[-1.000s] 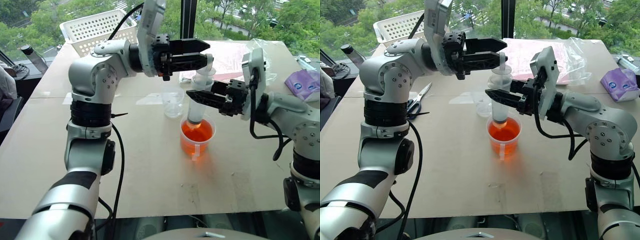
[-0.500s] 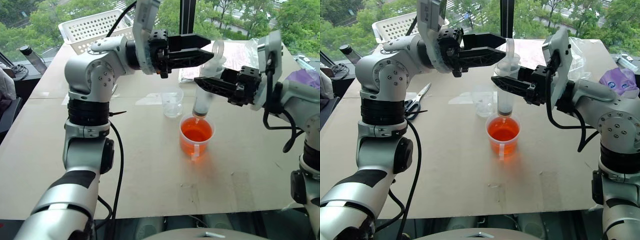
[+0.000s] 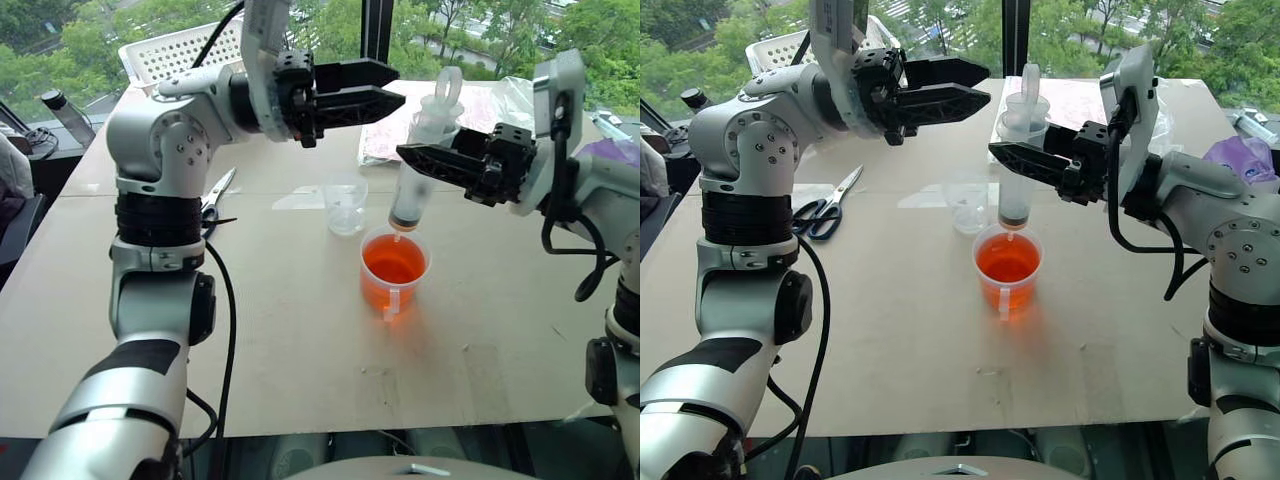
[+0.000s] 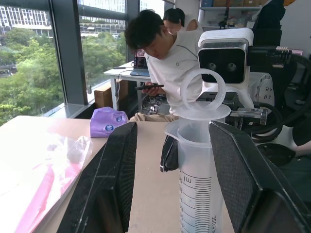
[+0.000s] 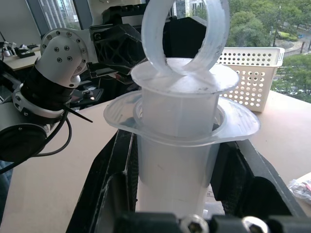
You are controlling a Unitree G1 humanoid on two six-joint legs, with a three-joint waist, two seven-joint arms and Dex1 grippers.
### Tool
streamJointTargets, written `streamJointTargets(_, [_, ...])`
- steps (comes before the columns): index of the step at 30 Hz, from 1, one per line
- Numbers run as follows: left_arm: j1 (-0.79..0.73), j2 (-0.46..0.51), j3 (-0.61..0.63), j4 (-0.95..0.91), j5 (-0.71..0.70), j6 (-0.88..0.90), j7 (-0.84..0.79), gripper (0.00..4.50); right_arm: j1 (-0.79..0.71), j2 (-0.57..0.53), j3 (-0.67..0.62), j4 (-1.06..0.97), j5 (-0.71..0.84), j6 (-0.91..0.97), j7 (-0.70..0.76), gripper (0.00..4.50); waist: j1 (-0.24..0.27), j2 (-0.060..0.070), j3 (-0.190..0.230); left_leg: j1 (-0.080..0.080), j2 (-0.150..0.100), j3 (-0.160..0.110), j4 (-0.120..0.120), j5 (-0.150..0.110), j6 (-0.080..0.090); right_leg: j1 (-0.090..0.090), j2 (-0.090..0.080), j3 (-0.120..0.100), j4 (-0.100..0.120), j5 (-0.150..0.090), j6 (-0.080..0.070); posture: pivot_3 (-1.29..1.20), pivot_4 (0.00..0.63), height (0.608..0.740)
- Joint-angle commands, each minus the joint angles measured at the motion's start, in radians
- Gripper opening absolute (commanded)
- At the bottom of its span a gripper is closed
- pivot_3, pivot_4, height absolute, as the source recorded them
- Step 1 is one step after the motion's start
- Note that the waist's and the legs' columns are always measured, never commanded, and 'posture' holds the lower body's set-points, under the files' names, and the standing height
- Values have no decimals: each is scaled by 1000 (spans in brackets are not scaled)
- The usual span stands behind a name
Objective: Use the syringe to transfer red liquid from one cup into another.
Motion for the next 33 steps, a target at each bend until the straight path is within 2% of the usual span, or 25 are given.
streamJointTargets(1, [-40, 11, 45, 2, -23, -4, 12, 2318, -15, -5, -26, -12, 19, -22, 5, 1559, 0, 0, 0, 0, 0, 0, 0, 0, 0, 0, 0, 0, 0, 0, 0, 0, 150, 740])
streamJointTargets(11, [-55, 47, 103, 77, -6, -25, 59, 2318, 0, 1, -19, -12, 16, -24, 7, 1559, -1, 0, 0, 0, 0, 0, 0, 0, 0, 0, 0, 0, 0, 0, 0, 0, 150, 740])
streamJointTargets(22, [-43, 82, 113, 162, 71, -104, 128, 2318, -108, 44, -25, 81, 12, -50, 11, 1559, -1, 0, 0, 0, 0, 0, 0, 0, 0, 0, 0, 0, 0, 0, 0, 0, 150, 740])
streamJointTargets(33, [-36, 75, 107, 146, 69, -99, 126, 2318, -76, 1, -22, 76, 17, -14, 79, 1559, -1, 0, 0, -1, 0, 0, 0, 0, 0, 0, 0, -1, 0, 0, 0, 0, 150, 740])
